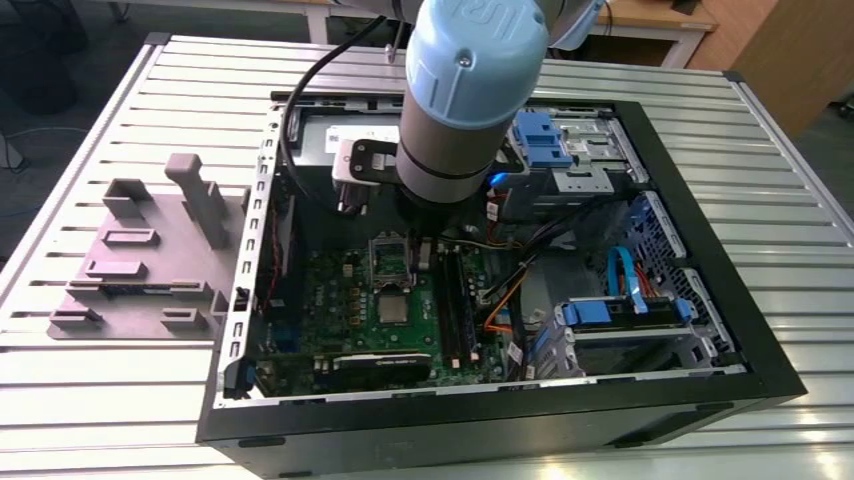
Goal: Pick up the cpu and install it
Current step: 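Close the cpu cover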
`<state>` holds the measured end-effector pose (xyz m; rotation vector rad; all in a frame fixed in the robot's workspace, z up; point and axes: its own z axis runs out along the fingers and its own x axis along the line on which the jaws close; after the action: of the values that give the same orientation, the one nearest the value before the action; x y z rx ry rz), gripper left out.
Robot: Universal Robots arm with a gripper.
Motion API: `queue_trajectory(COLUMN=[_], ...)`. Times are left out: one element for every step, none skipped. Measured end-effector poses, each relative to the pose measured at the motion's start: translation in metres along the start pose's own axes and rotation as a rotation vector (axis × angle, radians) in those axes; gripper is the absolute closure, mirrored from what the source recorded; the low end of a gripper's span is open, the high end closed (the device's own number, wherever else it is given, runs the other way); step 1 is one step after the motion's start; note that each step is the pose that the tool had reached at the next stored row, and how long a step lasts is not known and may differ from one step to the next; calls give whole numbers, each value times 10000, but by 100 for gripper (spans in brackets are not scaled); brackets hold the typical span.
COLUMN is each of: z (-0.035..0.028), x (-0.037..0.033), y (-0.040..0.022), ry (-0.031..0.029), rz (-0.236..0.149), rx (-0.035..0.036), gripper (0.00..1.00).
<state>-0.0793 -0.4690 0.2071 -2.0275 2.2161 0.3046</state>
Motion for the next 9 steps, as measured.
queue_trajectory(z=[2, 5, 7, 7, 7, 7, 8, 8, 8], x=[-1, -1, -2, -2, -2, -2, -2, -3, -3], y=[-13, -28, -42, -51, -57, -57, -57, -57, -57], ry=[2, 1, 2, 2, 3, 3, 2, 1, 2], rz=[2, 4, 6, 7, 8, 8, 8, 8, 8], rx=[-1, -4, -11, -18, -21, -22, -22, -22, -22], gripper=[89, 89, 89, 89, 89, 89, 89, 89, 89])
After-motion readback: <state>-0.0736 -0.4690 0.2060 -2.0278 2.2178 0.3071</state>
